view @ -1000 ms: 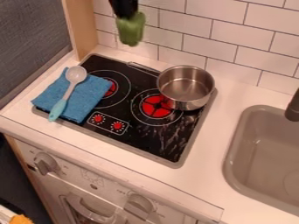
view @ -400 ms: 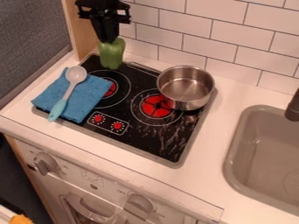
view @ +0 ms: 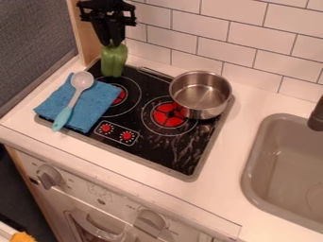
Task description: Move the capsicum forms silver pot to top left side of burner
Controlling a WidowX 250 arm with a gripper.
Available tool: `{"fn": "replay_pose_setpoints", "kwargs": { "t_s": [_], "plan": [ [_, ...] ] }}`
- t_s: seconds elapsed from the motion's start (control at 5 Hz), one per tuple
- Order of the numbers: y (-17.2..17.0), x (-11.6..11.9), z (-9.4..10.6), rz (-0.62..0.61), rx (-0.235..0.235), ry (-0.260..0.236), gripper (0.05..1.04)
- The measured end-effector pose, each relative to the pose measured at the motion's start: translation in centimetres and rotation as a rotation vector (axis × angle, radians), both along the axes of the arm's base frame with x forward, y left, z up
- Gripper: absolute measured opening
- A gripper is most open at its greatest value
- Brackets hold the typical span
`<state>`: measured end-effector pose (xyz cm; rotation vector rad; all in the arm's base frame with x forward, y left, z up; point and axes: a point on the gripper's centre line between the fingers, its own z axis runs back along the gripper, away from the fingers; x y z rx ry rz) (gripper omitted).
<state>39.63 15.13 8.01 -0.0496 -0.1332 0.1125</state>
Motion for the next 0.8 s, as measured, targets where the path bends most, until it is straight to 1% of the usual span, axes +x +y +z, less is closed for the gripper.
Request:
{"fn": "replay_pose_setpoints", "kwargs": {
  "t_s": [0.2,0.4,0.6,0.8],
  "plan": [
    [-0.1,0.1,0.1,-0.01,0.0,-0.002,0.807],
    [-0.4,0.2,1.0,-0.031,0.009,-0.022,0.999],
    [-2.1,0.6,3.8,-0.082,0.039,-0.085,1.005],
    [-3.4,0.4,3.0,-0.128,0.049,-0.062,1.0]
  ]
}}
